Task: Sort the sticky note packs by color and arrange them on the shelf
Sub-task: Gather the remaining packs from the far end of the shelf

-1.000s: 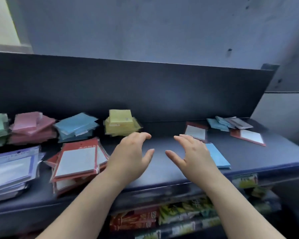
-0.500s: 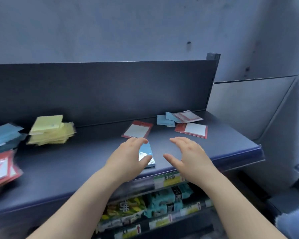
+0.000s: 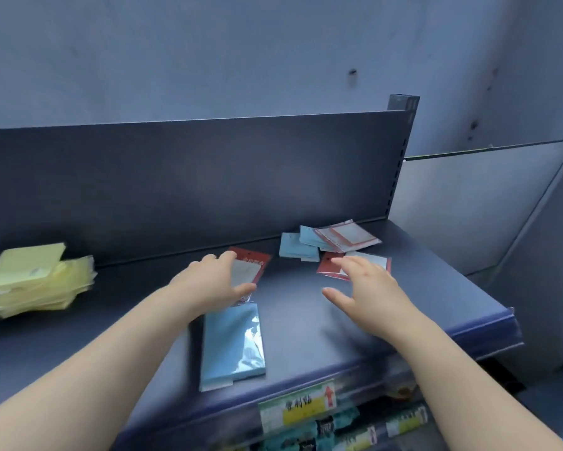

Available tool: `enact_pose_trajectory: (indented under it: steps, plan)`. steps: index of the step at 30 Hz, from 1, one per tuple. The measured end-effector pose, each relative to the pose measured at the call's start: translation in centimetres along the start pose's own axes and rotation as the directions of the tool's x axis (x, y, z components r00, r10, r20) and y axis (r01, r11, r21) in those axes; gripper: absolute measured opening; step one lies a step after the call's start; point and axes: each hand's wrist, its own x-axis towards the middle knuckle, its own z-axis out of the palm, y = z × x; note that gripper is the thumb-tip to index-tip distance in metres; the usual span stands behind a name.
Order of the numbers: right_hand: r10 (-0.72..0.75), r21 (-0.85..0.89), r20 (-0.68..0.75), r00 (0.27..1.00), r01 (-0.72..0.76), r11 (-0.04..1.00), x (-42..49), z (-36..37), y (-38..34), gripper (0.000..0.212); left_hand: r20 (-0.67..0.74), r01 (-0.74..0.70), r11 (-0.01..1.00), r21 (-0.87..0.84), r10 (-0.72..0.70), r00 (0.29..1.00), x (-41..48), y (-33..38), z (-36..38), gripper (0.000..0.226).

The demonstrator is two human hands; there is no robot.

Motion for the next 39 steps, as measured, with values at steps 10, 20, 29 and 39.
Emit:
enact_pose_trajectory:
  steps: [10,20,29,39]
  plan:
    - [0.165,-0.155,0.088,0.982,-0.150,0.977,8.3,-0.2,3.4,0.073,0.109,-0.006,0.983,0.186,-0.014,0.994,5.5,-0.3,0.8,0.100]
    - [0.202,-0.150,0.074,0.977,-0.189,0.970,10.7,1.4,5.2,0.054,0.065,0.117,0.992,0.034,-0.119,0.991,4.8,-0.3,0.6,0.124]
    - [0.014,-0.237,-0.272,0.962,-0.081,0.968,11.2,1.2,6.2,0.040,-0.280,0.117,0.758,-0.642,-0.375,0.884,0.4,-1.3,-0.4,0.063]
    - [-0.338,0.230,-0.537,0.773,0.519,0.823,3.0,1.3,-3.5,0.029,-0.174,-0.139,0.105,-0.985,-0.596,0.784,-9.6,0.1,2.9,0.018]
